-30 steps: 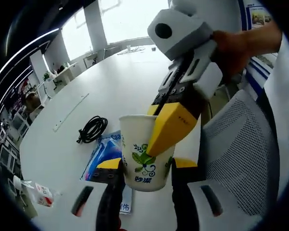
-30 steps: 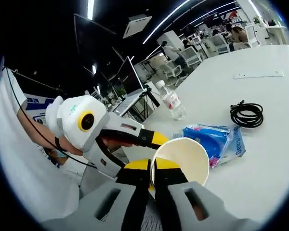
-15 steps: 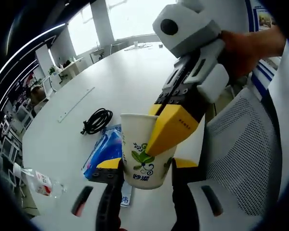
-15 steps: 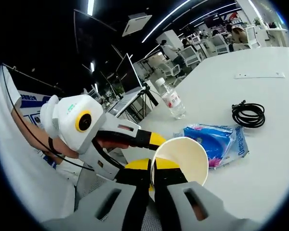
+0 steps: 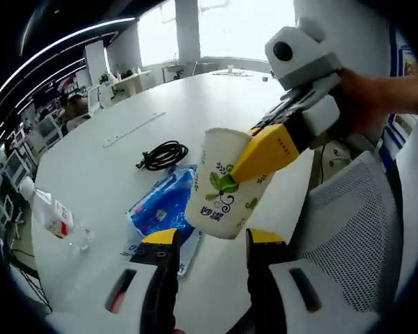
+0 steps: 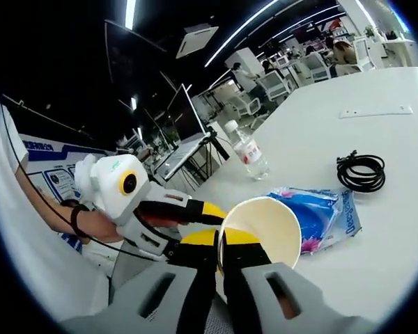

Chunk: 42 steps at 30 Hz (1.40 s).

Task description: Arrange the tabletop items into an orderly group along one side of the table until the central work area is clear of visible clutter.

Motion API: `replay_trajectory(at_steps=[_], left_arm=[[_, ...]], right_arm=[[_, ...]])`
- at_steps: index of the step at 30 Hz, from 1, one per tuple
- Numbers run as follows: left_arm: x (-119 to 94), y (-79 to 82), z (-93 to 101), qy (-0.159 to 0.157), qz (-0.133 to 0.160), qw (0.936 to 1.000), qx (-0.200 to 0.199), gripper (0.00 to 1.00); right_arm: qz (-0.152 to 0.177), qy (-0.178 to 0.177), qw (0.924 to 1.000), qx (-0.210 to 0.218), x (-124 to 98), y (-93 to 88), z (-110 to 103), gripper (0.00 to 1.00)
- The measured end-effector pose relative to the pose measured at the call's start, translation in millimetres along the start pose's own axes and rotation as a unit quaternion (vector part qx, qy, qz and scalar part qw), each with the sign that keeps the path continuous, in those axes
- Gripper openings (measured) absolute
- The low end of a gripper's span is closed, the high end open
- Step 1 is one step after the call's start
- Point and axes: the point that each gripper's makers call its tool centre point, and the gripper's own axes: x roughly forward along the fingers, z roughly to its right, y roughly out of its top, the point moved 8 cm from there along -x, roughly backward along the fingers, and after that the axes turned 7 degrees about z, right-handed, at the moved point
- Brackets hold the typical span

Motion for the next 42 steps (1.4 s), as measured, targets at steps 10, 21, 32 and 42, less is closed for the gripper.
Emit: replay_trajectory(at_steps=[10,21,32,42], left_arm=[[-13,-10.5,-18.0,0.035,0.016,0.9978,-0.054,0.37],[-18,-15.2,-30.3,0.062,0.027,0.9945,-0.080,0.37],[-26,-30.9,-39.7,0.082,0.030,0.9907,-0.104,0.36],[-35,-41.4,-46.2,0.096,0.034,0.9867,-0.127,0.36]], right_arm=[[-0.011,-0.003,0.9999,0.001,-1,0.4,4,0.00],[-0.016,-0.006,0.9998,-0.004,2,8.1,6,0.00],[-0.037,-0.004,0.9988,-0.032,17,24.7,13,0.00],[-0.057,0.006,0.9968,-0.055,41,42.4,20,0.00]])
